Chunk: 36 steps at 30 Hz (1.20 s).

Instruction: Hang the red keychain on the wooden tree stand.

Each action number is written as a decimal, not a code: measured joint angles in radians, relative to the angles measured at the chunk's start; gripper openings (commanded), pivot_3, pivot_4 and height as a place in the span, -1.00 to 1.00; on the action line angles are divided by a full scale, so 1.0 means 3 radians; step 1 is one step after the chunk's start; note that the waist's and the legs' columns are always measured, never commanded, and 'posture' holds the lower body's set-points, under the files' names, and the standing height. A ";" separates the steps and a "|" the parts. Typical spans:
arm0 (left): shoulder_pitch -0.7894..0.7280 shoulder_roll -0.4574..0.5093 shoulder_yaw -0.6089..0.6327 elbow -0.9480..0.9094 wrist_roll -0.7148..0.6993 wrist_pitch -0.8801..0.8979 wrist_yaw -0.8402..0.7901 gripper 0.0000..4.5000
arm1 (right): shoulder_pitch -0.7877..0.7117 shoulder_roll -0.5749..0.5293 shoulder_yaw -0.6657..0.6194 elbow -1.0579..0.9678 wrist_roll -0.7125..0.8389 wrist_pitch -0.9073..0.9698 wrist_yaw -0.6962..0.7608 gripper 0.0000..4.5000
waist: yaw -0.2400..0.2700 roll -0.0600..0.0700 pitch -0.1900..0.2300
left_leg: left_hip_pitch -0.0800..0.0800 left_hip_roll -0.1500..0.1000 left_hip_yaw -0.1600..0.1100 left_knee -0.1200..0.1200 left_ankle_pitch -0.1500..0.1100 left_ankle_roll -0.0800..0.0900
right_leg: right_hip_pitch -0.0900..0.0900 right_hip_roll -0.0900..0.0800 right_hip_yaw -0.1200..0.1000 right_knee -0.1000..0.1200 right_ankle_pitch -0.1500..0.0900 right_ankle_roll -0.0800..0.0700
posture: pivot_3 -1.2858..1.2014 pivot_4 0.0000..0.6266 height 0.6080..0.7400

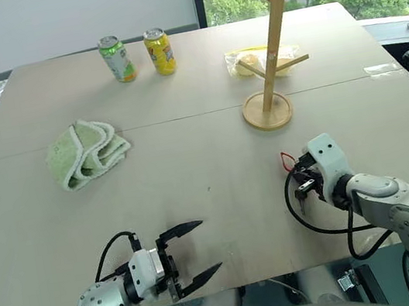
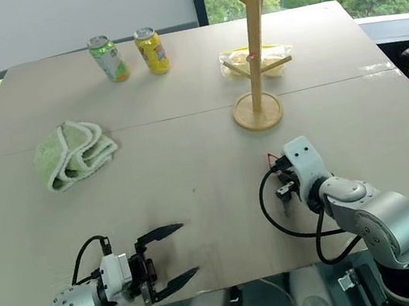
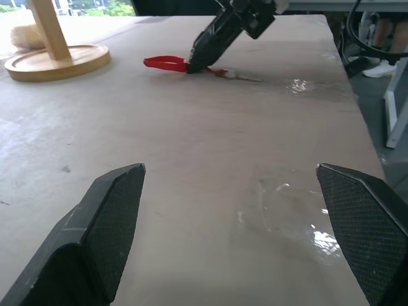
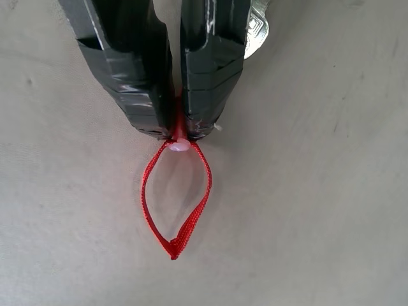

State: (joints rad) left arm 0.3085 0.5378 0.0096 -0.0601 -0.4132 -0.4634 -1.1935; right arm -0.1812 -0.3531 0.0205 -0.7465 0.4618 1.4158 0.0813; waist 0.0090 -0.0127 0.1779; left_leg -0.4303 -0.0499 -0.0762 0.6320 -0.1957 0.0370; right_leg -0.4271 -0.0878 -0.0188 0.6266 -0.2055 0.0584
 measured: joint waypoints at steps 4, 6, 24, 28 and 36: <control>-0.0108 -0.0034 -0.0060 -0.0095 0.0000 0.0128 0.0133 1.00 | -0.0150 -0.0088 -0.0401 0.0302 -0.0191 -0.0222 -0.0058 -0.93 | 0.0016 0.0002 0.0001 | -0.0002 -0.0003 0.0001 0.0005 0.0000 0.0000 | 0.0001 0.0001 0.0001 0.0000 0.0005 0.0002 | 0.03 -0.52 1.00; -0.0214 -0.0052 -0.0087 -0.0161 -0.0003 0.0242 0.0205 1.00 | -0.0387 -0.0176 -0.0873 0.0597 -0.0333 -0.0343 -0.0144 -0.93 | 0.0023 0.0002 0.0001 | -0.0001 -0.0004 0.0002 0.0006 0.0001 0.0000 | 0.0005 0.0002 0.0001 0.0000 0.0006 0.0002 | 0.03 -0.52 1.00; -0.0650 -0.0085 -0.0204 -0.0356 -0.0072 0.0748 0.0356 1.00 | -0.0848 -0.0513 -0.2064 0.1854 -0.0467 -0.0166 -0.0072 -0.93 | -0.0035 0.0013 0.0001 | 0.0011 0.0000 0.0015 0.0005 0.0001 0.0002 | 0.0014 0.0008 0.0013 0.0003 0.0019 -0.0011 | 0.03 -0.52 1.00; -0.0641 -0.0097 -0.0204 -0.0412 -0.0071 0.0779 0.0377 1.00 | -0.0895 -0.0500 -0.2064 0.1831 -0.0437 -0.0238 -0.0015 -0.93 | -0.0041 0.0013 0.0001 | 0.0011 0.0000 0.0015 0.0006 0.0001 0.0002 | 0.0015 0.0009 0.0013 0.0003 0.0019 -0.0011 | 0.03 -0.52 1.00; -0.0549 -0.0136 -0.0206 -0.0425 -0.0059 0.0776 0.0425 1.00 | -0.0617 -0.0708 -0.1347 0.0607 -0.0202 -0.1539 0.0847 -0.93 | -0.0070 0.0025 0.0002 | 0.0012 0.0002 0.0010 0.0005 0.0001 0.0002 | 0.0016 0.0011 0.0012 0.0002 0.0015 0.0007 | 0.03 -0.52 1.00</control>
State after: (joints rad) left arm 0.1438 0.4971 -0.0523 -0.1877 -0.4310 -0.2307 -1.0660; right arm -0.3663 -0.5654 -0.3835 -0.5644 0.4013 0.9539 0.3353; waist -0.0121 -0.0051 0.1786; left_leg -0.4268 -0.0493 -0.0731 0.6336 -0.1955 0.0376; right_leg -0.4223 -0.0844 -0.0153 0.6272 -0.2009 0.0605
